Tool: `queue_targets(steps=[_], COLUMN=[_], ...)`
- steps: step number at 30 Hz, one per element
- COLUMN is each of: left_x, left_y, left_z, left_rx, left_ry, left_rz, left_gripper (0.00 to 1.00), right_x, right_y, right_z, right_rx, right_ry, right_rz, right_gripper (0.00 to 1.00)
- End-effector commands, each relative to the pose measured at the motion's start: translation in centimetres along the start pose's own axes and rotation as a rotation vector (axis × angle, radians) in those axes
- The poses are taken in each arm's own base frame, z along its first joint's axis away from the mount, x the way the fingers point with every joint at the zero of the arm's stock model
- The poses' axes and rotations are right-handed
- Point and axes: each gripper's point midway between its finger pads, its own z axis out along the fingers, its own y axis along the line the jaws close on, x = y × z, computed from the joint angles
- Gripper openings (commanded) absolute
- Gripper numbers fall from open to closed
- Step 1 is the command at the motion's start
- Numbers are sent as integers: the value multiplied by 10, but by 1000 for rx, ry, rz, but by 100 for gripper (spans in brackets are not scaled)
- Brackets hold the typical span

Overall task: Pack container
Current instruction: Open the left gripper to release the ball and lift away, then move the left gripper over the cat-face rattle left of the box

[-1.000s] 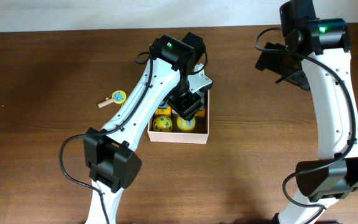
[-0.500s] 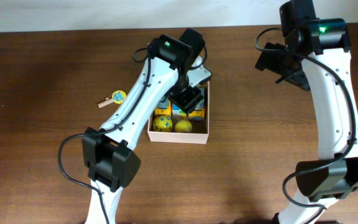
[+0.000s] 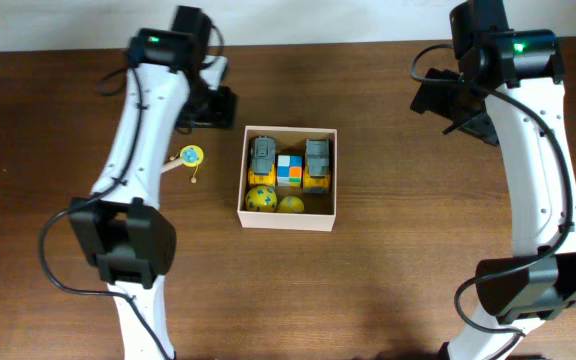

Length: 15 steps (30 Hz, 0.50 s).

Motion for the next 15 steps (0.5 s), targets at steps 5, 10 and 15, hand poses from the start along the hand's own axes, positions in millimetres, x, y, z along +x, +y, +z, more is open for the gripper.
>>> queue_targets(steps=[5, 10, 15], left_x=[-2, 5, 9], left_y=[47, 69, 98], left_z=[30, 72, 99], left_rx=[-122, -199, -333], left_ry=[19, 82, 139], left_rz=[32, 90, 160], left_gripper=[71, 82, 85], right_x=[-3, -3, -3], right_y=[-3, -3, -3], right_z=[-4, -4, -4], right_rx=[-4, -4, -4], right_ry=[-12, -12, -12], right_rz=[20, 20, 20], right_gripper=[99, 99, 99])
